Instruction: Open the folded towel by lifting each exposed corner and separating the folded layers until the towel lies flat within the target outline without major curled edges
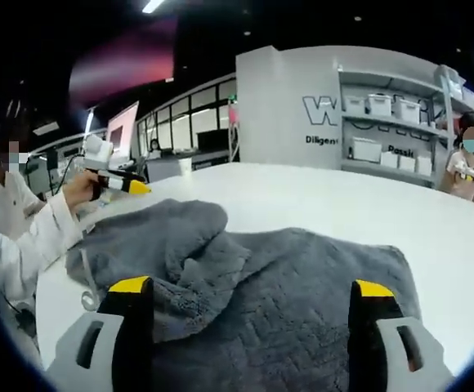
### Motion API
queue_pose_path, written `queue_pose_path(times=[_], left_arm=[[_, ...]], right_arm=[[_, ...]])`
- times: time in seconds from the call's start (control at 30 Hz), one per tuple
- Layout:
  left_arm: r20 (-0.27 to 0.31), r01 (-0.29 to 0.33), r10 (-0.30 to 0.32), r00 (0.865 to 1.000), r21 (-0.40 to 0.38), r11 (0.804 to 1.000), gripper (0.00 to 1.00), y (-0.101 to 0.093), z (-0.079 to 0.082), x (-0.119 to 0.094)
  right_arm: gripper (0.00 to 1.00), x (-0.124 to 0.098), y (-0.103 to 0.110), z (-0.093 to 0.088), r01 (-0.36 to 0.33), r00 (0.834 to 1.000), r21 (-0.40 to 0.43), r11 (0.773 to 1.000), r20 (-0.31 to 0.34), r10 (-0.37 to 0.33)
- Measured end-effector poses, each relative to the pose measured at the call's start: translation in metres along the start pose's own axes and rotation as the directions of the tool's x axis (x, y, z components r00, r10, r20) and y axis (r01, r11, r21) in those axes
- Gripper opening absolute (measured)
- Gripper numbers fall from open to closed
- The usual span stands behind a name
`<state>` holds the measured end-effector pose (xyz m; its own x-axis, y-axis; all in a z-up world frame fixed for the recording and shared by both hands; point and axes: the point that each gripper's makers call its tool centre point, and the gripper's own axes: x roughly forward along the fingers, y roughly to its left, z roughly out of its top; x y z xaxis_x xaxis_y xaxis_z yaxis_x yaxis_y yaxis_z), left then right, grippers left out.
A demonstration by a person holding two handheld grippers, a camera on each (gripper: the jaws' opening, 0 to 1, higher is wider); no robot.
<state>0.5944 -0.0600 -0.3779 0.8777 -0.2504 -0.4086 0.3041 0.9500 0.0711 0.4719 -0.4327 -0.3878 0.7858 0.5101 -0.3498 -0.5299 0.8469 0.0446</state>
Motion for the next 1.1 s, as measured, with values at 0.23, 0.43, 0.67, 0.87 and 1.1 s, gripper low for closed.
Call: queue_pose_path(times=[0.23, 0.43, 0.67, 0.87, 1.1], left_arm=[[-0.024, -0.056, 0.056, 0.998, 0.014, 0.998, 0.5, 0.02, -0.027, 0.015], [-0.041, -0.055, 0.054, 0.998, -0.021, 0.998, 0.34, 0.03, -0.04, 0.022], [-0.071, -0.031, 0.029, 0.997, -0.037, 0.999, 0.27, 0.026, -0.05, 0.025], [-0.083, -0.011, 0.005, 0.997, -0.074, 0.997, 0.21, 0.022, -0.056, 0.027], [-0.061, -0.001, -0.002, 0.998, -0.058, 0.998, 0.16, 0.019, -0.055, 0.03]], right_arm=[[0.99, 0.003, 0.004, -0.001, -0.009, 1.0, -0.013, 1.0, -0.012, 0.009], [0.99, 0.004, 0.005, -0.003, -0.008, 1.0, -0.017, 1.0, -0.021, 0.007], [0.99, 0.004, 0.004, -0.004, -0.004, 1.0, -0.015, 1.0, -0.026, 0.004], [0.99, 0.004, 0.005, -0.006, -0.006, 0.999, -0.017, 1.0, -0.034, 0.005], [0.98, 0.004, 0.005, -0.007, -0.005, 0.999, -0.018, 1.0, -0.038, 0.004]])
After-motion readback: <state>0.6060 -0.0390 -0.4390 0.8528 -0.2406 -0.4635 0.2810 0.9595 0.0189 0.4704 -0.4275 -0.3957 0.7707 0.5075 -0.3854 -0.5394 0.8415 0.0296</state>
